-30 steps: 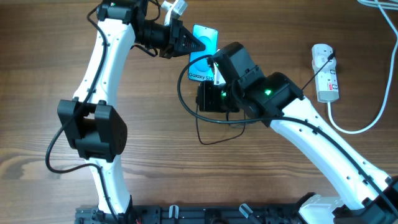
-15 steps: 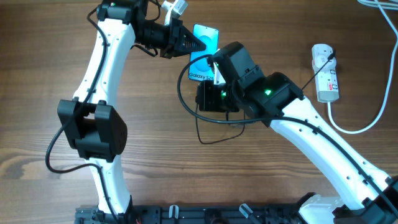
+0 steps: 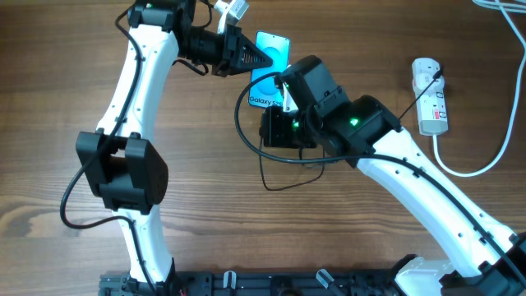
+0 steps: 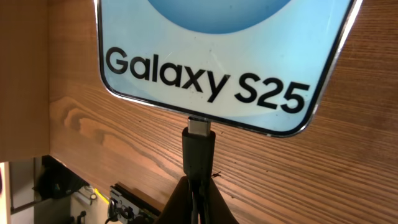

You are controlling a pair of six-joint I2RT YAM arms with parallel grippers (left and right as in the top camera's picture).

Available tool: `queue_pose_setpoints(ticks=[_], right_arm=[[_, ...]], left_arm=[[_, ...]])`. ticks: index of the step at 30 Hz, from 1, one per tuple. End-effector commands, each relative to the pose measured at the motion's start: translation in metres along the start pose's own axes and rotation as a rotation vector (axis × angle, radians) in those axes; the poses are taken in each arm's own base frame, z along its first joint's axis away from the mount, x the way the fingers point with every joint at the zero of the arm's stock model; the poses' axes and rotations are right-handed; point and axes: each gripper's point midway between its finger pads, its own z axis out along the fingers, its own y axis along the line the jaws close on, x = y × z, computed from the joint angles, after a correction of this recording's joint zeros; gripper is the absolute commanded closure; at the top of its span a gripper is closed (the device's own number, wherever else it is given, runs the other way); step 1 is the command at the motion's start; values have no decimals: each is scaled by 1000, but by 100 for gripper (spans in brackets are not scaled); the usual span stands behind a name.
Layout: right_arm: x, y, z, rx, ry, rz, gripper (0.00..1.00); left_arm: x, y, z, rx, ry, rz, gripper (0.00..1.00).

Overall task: Plug charger to phone and switch on socket
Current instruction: 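Hold the phone with the left gripper, press the plug fully in with the right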

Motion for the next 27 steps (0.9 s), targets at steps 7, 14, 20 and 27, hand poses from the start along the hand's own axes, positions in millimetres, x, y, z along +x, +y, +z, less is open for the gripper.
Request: queue_pose_setpoints(ticks=[7, 14, 20, 27], right_arm=[[-5, -5, 6, 19, -7, 6, 96], [-5, -5, 6, 18, -8, 6, 96], [-6, -4, 6, 15, -12, 6, 96], [-6, -3, 6, 13, -14, 5, 96]], left_arm=[[3, -27, -7, 70, -12, 56, 96], [3, -25, -7, 59, -13, 64, 96], [3, -24, -7, 49, -13, 62, 96], [3, -23, -7, 44, -13, 63, 96]])
